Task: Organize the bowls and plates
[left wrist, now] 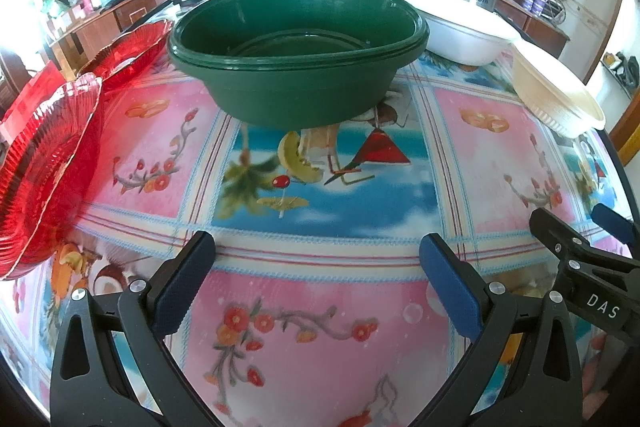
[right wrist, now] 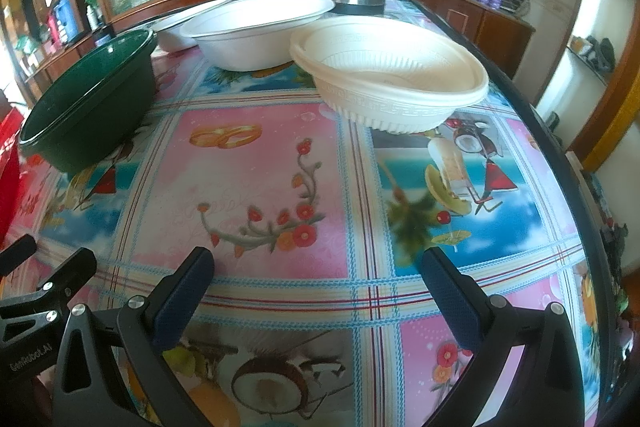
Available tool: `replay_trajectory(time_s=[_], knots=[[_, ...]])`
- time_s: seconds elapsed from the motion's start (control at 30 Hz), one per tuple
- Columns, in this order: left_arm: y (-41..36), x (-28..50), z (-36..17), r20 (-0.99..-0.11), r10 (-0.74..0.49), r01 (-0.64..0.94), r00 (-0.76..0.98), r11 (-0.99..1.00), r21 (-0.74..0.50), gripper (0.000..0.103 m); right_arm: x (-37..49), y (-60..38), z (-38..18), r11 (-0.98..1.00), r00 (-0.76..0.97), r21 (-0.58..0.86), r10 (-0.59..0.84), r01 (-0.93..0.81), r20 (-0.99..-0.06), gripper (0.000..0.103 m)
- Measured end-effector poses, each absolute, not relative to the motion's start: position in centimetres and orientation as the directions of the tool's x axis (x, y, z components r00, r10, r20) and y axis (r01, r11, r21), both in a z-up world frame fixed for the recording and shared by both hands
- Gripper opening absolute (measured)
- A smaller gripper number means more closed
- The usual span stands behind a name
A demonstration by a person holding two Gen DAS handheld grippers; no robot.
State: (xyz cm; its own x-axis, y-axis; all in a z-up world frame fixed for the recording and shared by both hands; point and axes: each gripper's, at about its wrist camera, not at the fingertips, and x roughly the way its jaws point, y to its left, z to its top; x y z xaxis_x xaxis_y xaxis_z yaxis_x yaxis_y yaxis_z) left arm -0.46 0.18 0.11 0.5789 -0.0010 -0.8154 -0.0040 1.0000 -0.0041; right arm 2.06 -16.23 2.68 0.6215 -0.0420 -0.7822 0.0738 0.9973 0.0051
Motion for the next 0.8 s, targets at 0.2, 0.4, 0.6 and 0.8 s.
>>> replay_trajectory(time_s=[0.2, 0.4, 0.6, 0.8], knots=[[1.3, -3.0, 1.7, -0.789, 0.001, -0.023, 0.614, 1.0, -0.017, 0.103, 0.0, -16.1, 4.2, 0.999, 0.666, 0.033, 0.003, 0.033, -0.746, 0.103], [1.9, -5.4, 3.5, -0.748, -0.001, -0.002, 0.663, 1.0, -0.003, 0.103, -2.6, -14.1, 5.8, 1.0, 0.697, -0.017, 0.003, -0.022, -0.717, 0.103], [3.9, -7.1, 4.9, -0.726, 0.022, -0.025, 0.688, 1.0, 0.006, 0.103, -3.4, -12.2, 7.1, 0.996, 0.707, 0.005, 0.068, -0.091, -0.704, 0.103], [6.4, -8.4, 5.5, -0.719, 0.036, -0.048, 0.695, 0.999, 0.003, 0.103, -3.8, -9.8, 7.8, 0.987, 0.707, 0.01, 0.121, -0.16, -0.697, 0.103]])
